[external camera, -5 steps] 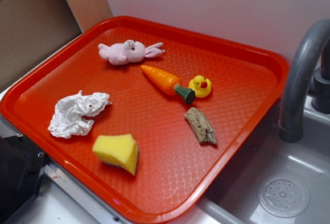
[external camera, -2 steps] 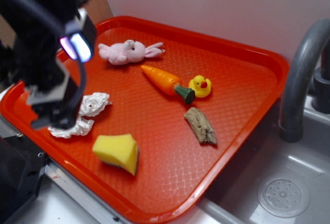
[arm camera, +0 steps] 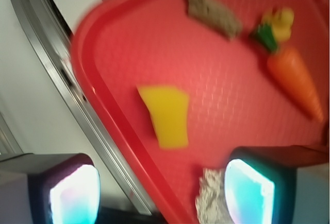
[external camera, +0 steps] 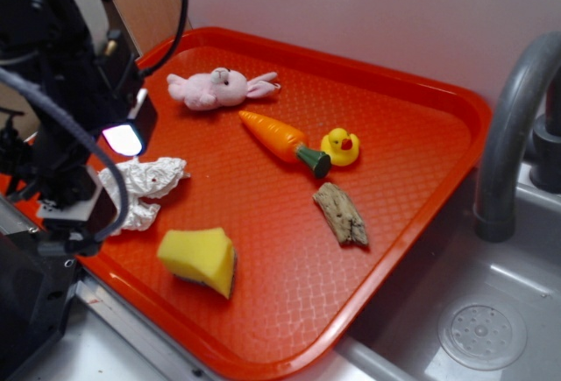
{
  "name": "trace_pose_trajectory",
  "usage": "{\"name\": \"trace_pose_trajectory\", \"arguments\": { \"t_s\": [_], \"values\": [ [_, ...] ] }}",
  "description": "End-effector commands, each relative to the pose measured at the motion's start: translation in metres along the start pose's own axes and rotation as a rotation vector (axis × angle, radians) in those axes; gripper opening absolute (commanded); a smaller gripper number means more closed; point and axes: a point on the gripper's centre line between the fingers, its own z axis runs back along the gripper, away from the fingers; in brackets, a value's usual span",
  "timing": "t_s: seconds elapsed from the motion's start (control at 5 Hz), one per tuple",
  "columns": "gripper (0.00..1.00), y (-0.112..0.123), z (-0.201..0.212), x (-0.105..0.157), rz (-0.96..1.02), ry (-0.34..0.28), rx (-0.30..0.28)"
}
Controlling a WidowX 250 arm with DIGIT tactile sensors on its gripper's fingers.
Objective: Grab the green sponge.
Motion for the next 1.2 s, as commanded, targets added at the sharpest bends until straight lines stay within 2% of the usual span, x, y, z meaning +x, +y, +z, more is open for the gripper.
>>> {"name": "trace_pose_trajectory", "arguments": {
  "t_s": [0.0, 0.2, 0.4, 0.6, 1.0],
  "values": [
    [1.00, -0.001, -0.026, 0.012, 0.029, -0.074, -0.038],
    [1.00, -0.003, -0.040, 0.023, 0.006, -0.056, -0.048],
    [1.00, -0.002, -0.055, 0.015, -0.034, -0.008, -0.072],
    [1.00, -0.004, -0.065, 0.013, -0.070, 0.011, -0.107],
    [1.00, -0.008, -0.086, 0.017, -0.043, 0.036, -0.096]
  ]
}}
